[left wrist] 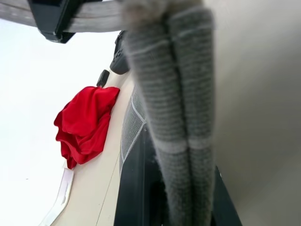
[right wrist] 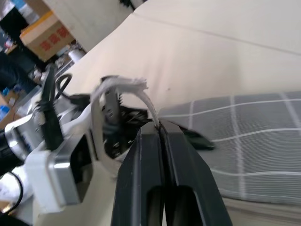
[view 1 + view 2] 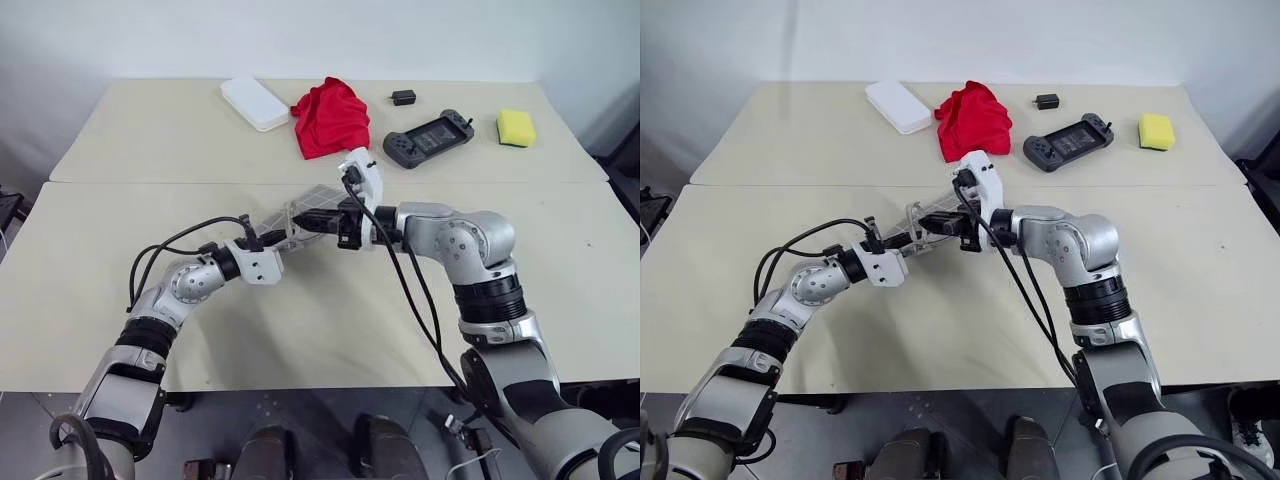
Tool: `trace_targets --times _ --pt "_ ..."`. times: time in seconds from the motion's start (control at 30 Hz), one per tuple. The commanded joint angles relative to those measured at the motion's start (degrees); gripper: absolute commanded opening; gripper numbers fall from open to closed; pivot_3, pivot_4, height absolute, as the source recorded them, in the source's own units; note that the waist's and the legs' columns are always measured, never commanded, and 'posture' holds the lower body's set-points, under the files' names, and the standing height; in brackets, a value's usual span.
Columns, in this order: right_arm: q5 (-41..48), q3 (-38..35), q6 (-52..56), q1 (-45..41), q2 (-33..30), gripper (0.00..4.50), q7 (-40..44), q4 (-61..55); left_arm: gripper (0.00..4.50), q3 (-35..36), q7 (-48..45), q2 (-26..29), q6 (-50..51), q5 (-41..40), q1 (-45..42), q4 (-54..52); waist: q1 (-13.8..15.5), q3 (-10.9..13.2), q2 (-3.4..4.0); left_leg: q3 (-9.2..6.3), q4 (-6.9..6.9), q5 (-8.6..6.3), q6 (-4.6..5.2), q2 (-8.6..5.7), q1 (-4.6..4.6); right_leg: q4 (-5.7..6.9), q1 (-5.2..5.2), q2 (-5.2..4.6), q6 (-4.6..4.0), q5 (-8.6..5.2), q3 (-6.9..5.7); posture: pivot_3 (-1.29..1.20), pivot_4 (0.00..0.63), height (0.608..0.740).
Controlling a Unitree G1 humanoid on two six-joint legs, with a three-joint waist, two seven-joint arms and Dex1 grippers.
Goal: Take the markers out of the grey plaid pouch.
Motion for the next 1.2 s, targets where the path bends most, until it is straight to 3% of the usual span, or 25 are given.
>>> trace_targets --times 0.03,0.07,0.17,0.23,0.3,0.6,0.77,0.9,1.0,1.2 --pt "0.57 -4.45 -5.14 1.15 -1.52 0.03 2.28 -1.94 0.00 1.68 -5.09 -0.19 -1.02 -9.71 0.86 -2.75 -0.02 0.00 0.00 -0.01 0.00 0.00 0.00 0.00 0.00 0.00 0.00 0.00 0.00 0.00 -0.02 0.00 0.150 0.740" --pt "0.49 -5.68 -6.79 1.77 -2.42 0.03 2.96 -2.34 0.00 2.43 -9.73 -1.11 1.33 -16.31 1.49 -4.62 0.02 0.00 0.00 -0.02 -0.01 0.00 0.00 0.03 -0.01 -0.01 0.00 -0.01 0.00 0.00 -0.03 0.00 0.150 0.740" --pt "0.60 -9.37 -9.69 3.18 -6.15 0.03 4.57 -2.38 0.00 4.26 -28.78 -3.03 25.00 -43.02 6.62 -19.83 0.13 0.00 0.00 -0.10 0.01 -0.01 0.02 0.02 -0.07 -0.05 0.01 -0.09 0.00 0.00 -0.08 0.00 0.150 0.740" --pt "-0.89 -11.70 -12.47 3.92 -9.32 0.03 4.46 -0.86 0.00 5.03 -35.02 -1.11 37.15 -51.97 9.71 -28.42 -0.24 0.00 0.00 -0.15 0.01 -0.01 0.02 0.04 -0.10 -0.17 0.00 -0.08 0.00 0.00 -0.08 0.00 0.150 0.740" --pt "-1.80 -12.60 -13.99 4.34 -11.43 0.03 4.52 0.41 0.00 6.19 -37.55 0.87 45.17 -55.75 11.64 -33.20 -0.70 0.00 0.00 -0.22 0.00 -0.01 0.02 0.06 -0.10 -0.21 0.04 -0.03 0.00 0.00 -0.11 0.00 0.150 0.740" --pt "-6.44 -13.94 -19.80 10.47 -21.85 0.03 7.93 2.94 0.00 8.81 -40.25 0.03 54.60 -55.78 13.61 -36.65 -0.56 0.00 0.00 -0.05 -0.04 -0.01 0.01 0.04 0.00 -0.29 0.15 0.03 0.00 0.00 -0.06 0.00 0.150 0.740" --pt "-10.68 -10.85 -25.78 16.59 -26.24 0.03 12.95 0.88 0.00 8.53 -42.95 -0.38 59.23 -56.51 14.29 -36.71 -0.48 0.00 0.01 -0.03 -0.04 -0.01 0.01 0.02 0.02 -0.30 0.18 0.04 0.00 0.00 -0.08 0.00 0.150 0.740" --pt "-5.45 -14.79 -20.11 17.23 -24.21 0.03 10.79 -0.27 0.00 8.23 -42.96 -2.93 58.09 -54.38 14.85 -34.93 -0.48 0.00 0.00 -0.04 -0.02 -0.01 0.01 0.03 0.04 -0.30 0.22 0.03 0.00 0.01 -0.05 0.00 0.150 0.740" --pt "0.09 -15.93 -14.53 19.07 -25.40 0.03 14.59 -5.12 0.00 8.62 -42.80 -4.37 58.30 -53.66 13.90 -34.43 -0.29 0.01 0.00 -0.09 0.00 0.00 0.00 0.07 0.05 -0.28 0.22 0.04 -0.05 0.03 -0.06 0.00 0.150 0.740" --pt "6.21 -20.29 -14.88 30.98 -32.63 1.93 26.80 -15.18 0.00 8.80 -45.51 -4.97 62.10 -54.01 11.37 -32.74 1.73 0.01 0.00 -0.08 0.00 -0.02 0.03 0.02 0.02 -0.45 0.28 0.05 -0.02 0.05 -0.14 0.00 0.150 0.740"
